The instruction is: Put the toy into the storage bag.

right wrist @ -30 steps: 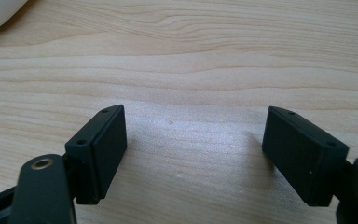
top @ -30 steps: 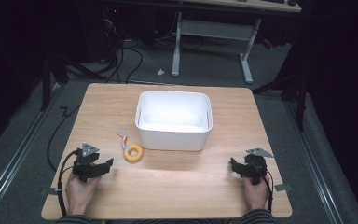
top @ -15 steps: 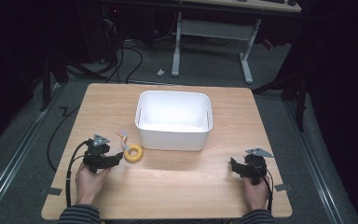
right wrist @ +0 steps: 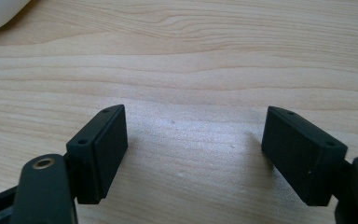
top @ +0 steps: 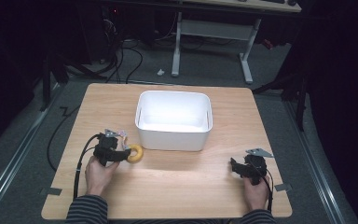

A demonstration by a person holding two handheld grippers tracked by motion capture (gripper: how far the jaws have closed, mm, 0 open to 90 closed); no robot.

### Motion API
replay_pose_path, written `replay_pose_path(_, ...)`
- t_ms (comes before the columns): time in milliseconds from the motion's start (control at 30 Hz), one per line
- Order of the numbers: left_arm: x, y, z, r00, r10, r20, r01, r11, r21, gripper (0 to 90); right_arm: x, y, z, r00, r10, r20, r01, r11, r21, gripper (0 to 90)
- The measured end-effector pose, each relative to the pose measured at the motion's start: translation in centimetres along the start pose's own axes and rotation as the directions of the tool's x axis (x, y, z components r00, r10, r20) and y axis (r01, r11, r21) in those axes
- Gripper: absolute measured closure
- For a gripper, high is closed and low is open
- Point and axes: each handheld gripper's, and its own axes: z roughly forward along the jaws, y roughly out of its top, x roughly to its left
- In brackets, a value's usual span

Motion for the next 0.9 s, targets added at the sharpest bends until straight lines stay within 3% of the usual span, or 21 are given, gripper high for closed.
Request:
replay_pose_path(200, -0.5, 0.9, 0.8, 0.9993, 0.019, -0.032, -0.017, 0.9986, 0.049, 37.8, 0.0, 0.0, 0.0, 1.0, 0.001, 0.001, -0.001, 1.0, 0.0, 22.8)
replay_pose_path(367, -0.5, 1.2, 1.7, 0.9992, 0.011, -0.04, -0.008, 0.997, 0.077, 39.9, 0.0, 0.0, 0.0, 1.0, -0.003, -0.002, 0.003, 1.0, 0.0, 22.9)
replay_pose_path(733, -0.6, 0.9, 2.4, 0.998, 0.022, -0.06, -0.015, 0.9939, 0.109, 48.1, 0.1, 0.0, 0.0, 1.0, 0.001, -0.002, -0.001, 1.0, 0.001, 23.1)
replay_pose_path(900, -0.5, 0.9, 2.6, 0.9988, 0.01, -0.047, -0.005, 0.9937, 0.112, 54.9, 0.1, 0.0, 0.0, 1.0, 0.001, -0.003, -0.001, 1.0, 0.001, 23.1)
